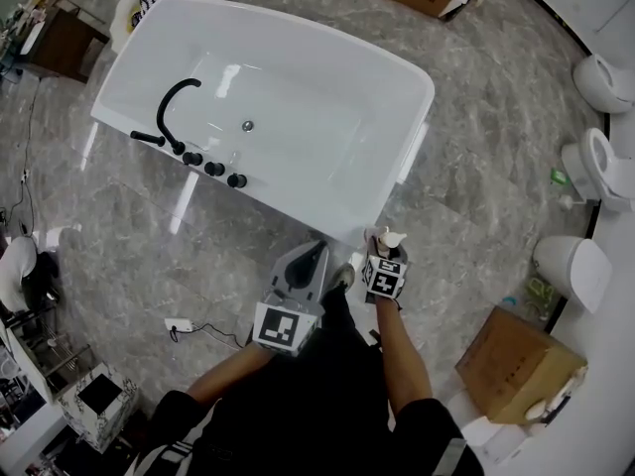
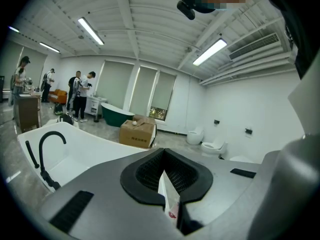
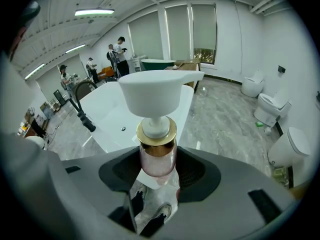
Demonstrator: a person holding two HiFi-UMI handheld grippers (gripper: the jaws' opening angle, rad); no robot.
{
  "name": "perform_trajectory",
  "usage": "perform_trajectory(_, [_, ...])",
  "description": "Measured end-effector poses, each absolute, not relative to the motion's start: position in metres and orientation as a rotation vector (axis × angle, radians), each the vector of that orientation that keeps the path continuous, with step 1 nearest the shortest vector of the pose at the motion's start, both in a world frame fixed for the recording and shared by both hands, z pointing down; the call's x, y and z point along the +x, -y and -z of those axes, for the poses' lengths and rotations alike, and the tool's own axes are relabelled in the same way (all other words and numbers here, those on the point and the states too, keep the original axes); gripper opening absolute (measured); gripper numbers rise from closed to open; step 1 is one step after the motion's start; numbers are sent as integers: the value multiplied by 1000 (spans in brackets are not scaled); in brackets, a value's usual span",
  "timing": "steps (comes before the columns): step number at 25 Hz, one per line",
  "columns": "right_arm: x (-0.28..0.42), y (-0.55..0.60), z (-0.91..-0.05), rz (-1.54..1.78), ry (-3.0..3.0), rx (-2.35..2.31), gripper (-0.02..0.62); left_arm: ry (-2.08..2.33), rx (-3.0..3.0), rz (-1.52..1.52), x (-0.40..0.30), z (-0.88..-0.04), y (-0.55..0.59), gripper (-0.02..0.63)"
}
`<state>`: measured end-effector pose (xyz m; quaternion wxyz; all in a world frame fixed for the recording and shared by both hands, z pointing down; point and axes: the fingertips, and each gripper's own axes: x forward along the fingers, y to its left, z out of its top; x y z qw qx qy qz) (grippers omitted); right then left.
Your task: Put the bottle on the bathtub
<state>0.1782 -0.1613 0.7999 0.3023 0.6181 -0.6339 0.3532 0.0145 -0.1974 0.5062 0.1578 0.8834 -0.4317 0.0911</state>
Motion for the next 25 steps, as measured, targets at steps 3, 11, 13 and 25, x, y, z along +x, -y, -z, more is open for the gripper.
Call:
perform_trajectory(3, [179,163,-808,-949,1669,1635,210,1235,2515,-278,12,-510,197,15])
perform_trajectory(11, [180,166,-823,-968,1645,1630,210,1261,2493,-237,12,-510,201,15])
perform_trajectory(13, [180,167,-825,-968,1644,1628,210,1264,2489,-238,11,-511,201,15])
perform_trajectory(25, [176,174,-831,-982,1642,1641,210,1272,2470,-242,4,-516,205,15])
